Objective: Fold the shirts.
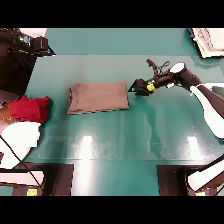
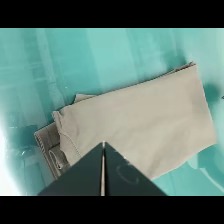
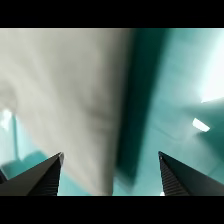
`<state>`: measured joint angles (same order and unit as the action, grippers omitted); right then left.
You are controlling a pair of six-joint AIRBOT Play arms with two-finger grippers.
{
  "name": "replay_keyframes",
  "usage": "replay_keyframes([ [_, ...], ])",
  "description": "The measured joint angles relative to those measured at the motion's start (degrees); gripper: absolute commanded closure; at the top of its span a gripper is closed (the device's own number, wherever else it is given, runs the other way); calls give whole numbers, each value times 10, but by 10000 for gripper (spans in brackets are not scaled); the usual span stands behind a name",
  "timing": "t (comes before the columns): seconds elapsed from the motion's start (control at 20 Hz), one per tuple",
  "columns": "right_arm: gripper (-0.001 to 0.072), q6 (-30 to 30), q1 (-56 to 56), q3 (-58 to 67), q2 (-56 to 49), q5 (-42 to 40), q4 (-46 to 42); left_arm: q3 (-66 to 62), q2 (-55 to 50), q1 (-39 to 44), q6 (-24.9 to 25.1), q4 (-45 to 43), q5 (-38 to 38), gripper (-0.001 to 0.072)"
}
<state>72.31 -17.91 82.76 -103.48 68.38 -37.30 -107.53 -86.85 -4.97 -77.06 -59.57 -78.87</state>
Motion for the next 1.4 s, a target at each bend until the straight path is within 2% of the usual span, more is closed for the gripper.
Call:
replay_keyframes([
  [0.3,53,5,-59,16,-53,-48,44,0,0,0,2,0,2,682],
  [0.35,148,4,-73,32,-67,-49,50,0,0,0,2,0,2,682],
  [0.4,312,5,-86,50,-84,-52,56,0,0,0,2,0,1,682],
  [0.45,523,5,-99,69,-99,-54,57,0,0,0,2,0,-2,682],
  [0.5,692,5,-111,85,-111,-57,56,0,0,0,2,0,-5,682],
  [0.75,694,-14,-132,138,-124,-52,65,0,0,0,1,7,-18,683],
  [0.95,694,-6,-84,143,-56,-44,33,0,0,16,0,25,-32,682],
  [1.2,694,47,63,77,93,-43,-82,0,0,76,5,30,-40,683],
  [1.4,694,73,231,-4,194,-58,-120,0,0,132,9,30,-35,682],
])
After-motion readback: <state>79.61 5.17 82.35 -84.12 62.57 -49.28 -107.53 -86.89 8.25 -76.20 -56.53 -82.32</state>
